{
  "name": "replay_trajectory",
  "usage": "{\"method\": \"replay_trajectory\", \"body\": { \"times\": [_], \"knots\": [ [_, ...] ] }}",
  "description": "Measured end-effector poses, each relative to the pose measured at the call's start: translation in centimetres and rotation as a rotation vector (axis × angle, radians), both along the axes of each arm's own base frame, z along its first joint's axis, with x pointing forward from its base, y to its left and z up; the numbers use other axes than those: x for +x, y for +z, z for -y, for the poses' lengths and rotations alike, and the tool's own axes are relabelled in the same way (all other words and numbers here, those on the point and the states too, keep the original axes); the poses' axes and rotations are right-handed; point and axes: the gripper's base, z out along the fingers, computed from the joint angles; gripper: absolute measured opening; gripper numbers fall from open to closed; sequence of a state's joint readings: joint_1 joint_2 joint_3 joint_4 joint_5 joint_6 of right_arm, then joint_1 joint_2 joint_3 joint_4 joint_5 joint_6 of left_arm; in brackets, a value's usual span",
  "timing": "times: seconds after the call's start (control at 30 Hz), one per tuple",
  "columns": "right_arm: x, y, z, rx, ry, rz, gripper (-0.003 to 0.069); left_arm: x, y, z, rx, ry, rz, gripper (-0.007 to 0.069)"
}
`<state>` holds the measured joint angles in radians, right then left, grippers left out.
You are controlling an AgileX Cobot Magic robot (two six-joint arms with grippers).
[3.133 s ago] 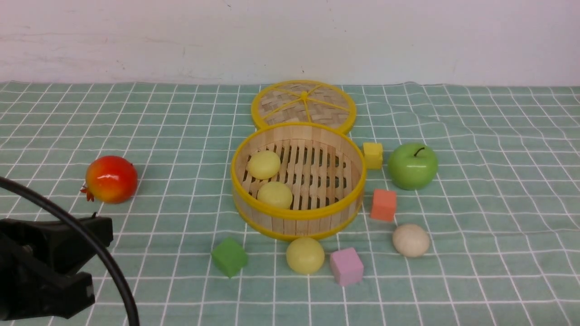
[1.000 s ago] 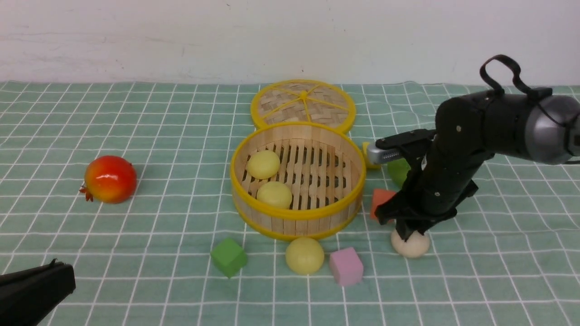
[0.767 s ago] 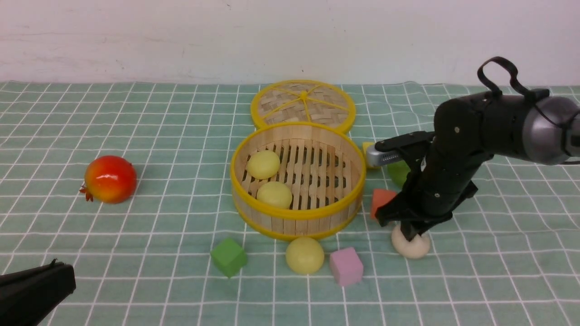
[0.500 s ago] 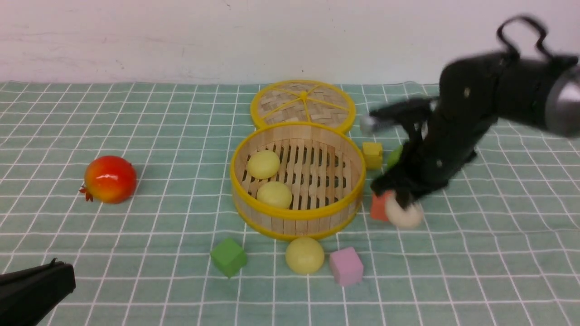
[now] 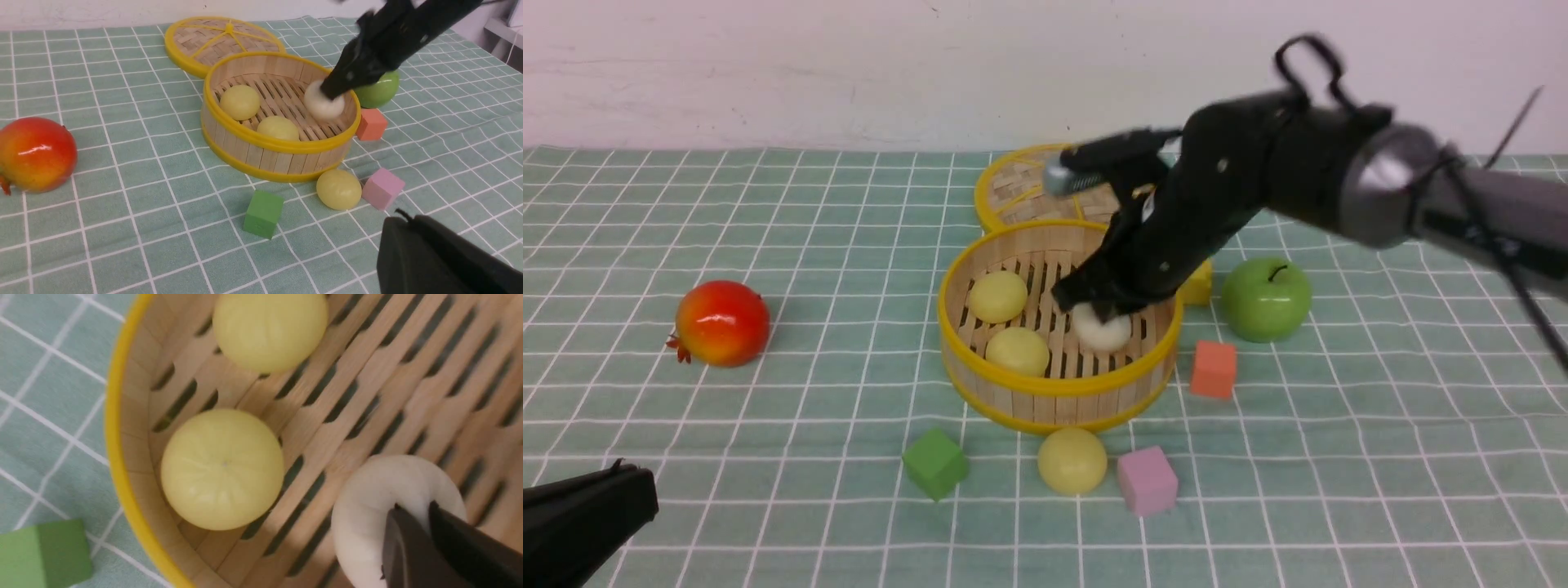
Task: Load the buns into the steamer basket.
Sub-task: Use the right arm to put the steamed stuffed bun into the steamer, then use the right arm to grab a steamed stuffed bun
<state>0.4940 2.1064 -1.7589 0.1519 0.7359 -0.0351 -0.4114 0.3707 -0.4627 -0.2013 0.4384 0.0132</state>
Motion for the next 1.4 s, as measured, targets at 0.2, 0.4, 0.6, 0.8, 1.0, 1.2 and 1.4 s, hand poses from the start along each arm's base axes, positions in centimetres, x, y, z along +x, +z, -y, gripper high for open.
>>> {"method": "replay_trajectory", "body": {
  "times": [0.2, 0.4, 0.6, 0.8, 1.0, 1.2, 1.4],
  "knots": [
    [0.3, -1.2, -0.3, 0.009, -0.007, -0.025, 0.0274, 0.0, 0.0, 0.0, 0.000, 0.000, 0.000, -0.0011],
    [-0.6, 3.5, 0.0, 0.028, 0.010, -0.004, 0.0503, 0.0, 0.0, 0.0, 0.000, 0.000, 0.000, -0.0011],
    [-6.6, 10.6, 1.8, -0.025, 0.063, -0.139, 0.0498, 0.0, 0.0, 0.0, 0.000, 0.000, 0.001, -0.0011],
    [-11.7, 4.6, -0.6, -0.130, 0.119, -0.335, 0.0343, 0.0, 0.0, 0.0, 0.000, 0.000, 0.001, -0.0008],
    [-11.8, 1.9, -3.6, -0.053, 0.089, -0.247, 0.0302, 0.0, 0.0, 0.0, 0.000, 0.000, 0.001, -0.0008],
    [-10.3, -0.1, -4.2, -0.039, 0.019, -0.189, 0.0302, 0.0, 0.0, 0.0, 0.000, 0.000, 0.000, -0.0003],
    [-9.4, -1.5, -4.3, -0.043, -0.008, -0.175, 0.0302, 0.0, 0.0, 0.0, 0.001, 0.000, -0.002, -0.0001]
  ]
}}
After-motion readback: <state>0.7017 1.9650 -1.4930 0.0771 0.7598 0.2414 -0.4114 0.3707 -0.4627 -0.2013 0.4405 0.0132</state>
